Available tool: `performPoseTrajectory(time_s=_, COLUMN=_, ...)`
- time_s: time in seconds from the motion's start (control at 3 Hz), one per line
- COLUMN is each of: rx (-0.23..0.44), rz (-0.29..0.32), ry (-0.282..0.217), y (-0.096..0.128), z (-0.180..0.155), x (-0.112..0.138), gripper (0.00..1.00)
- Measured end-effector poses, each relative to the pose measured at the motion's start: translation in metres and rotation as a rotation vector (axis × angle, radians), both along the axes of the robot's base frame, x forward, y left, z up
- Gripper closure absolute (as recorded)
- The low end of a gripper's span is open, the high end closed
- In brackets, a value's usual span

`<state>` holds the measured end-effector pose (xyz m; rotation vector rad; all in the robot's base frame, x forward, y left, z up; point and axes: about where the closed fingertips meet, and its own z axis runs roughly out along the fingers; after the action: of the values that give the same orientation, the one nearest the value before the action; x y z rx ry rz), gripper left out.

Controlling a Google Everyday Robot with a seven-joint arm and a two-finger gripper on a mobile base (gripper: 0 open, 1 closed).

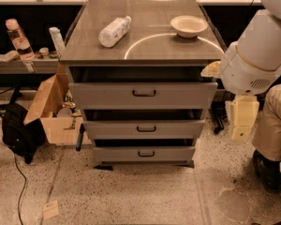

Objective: Open bottom drawer

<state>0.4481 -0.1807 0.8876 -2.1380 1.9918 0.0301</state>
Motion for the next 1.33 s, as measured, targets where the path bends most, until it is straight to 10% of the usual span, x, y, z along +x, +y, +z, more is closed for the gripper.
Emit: performPoseTrajectory(time_s=1.33, rx=0.006, rz=-0.009, ry=-0.054, y=-0.003, z=-0.039, x=0.004, gripper=0.00)
